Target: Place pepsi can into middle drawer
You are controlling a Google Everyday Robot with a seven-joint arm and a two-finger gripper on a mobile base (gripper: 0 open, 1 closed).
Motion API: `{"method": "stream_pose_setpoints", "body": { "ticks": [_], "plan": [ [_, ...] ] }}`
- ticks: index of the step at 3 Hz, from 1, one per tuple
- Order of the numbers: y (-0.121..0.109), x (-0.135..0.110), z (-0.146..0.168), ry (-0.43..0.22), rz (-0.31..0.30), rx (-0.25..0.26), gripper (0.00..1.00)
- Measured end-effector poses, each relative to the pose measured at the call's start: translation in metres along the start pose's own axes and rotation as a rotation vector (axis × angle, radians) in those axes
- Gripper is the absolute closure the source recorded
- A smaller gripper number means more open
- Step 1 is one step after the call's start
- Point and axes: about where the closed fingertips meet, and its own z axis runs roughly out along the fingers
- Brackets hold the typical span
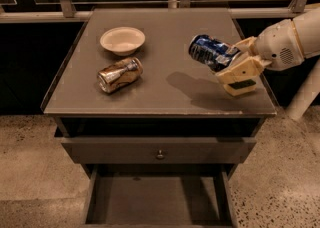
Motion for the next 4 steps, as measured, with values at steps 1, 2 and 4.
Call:
{"method": "stream_pose_setpoints", "body": {
  "ticks": [1, 2, 4],
  "plan": [
    [0.025, 0.013, 0.005, -0.01, 0.032, -0.01, 1.0],
    [0.07, 0.022, -0.001, -0.076, 0.064, 0.05, 1.0],
    [0.135, 0.088, 0.021, -0.167, 0.23, 0.118, 1.0]
  ]
}}
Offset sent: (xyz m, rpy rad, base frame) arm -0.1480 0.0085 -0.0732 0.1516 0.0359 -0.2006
